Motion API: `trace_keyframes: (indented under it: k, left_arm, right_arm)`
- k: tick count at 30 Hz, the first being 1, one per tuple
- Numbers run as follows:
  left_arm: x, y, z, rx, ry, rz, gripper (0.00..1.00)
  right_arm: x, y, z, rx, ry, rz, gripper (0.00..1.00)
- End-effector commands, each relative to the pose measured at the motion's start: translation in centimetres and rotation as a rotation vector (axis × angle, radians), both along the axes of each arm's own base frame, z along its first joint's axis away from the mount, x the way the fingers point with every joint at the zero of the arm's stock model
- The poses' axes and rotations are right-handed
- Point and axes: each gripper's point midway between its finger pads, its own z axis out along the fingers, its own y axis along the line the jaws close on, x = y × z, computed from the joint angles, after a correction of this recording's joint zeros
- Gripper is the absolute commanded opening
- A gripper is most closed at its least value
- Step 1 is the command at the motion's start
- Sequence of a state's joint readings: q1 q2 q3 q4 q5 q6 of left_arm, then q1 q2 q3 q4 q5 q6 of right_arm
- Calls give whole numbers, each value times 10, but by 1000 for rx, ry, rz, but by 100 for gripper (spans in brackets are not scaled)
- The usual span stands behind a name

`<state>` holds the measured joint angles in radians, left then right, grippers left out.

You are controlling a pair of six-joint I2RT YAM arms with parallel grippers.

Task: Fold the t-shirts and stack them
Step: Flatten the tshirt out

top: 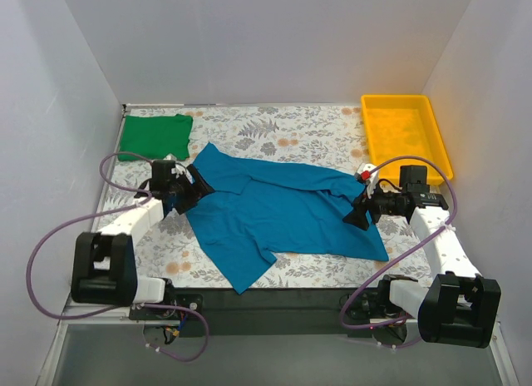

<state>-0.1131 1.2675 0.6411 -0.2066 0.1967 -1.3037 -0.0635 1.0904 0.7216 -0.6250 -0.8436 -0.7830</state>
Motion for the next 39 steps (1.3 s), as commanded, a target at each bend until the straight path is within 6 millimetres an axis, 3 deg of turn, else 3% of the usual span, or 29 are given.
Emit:
trace_keyframes:
  k: [1, 4, 7, 8, 11, 31, 39]
  left_arm:
    - [42, 1, 11, -110, -7, 40, 76]
    - [63, 20, -8, -104, 51, 115, 66]
    - [71, 24, -23, -85, 88, 132, 63]
    - [78, 41, -22, -73, 82, 176, 62]
    - [81, 49, -28, -40, 97, 186, 61]
    - [97, 51, -40, -3, 111, 140, 33]
    - [99, 54, -47, 21, 120, 138, 31]
  right_arm:
    - [1, 4, 4, 33, -13, 12, 69]
    - [0, 4, 5, 34, -15, 12, 70]
    - [0, 4, 5, 35, -16, 13, 70]
    - [0, 5, 5, 35, -16, 15, 70]
    - [1, 4, 5, 34, -18, 13, 70]
    - [1, 4, 4, 33, -11, 9, 70]
    - [1, 3, 5, 35, -12, 7, 69]
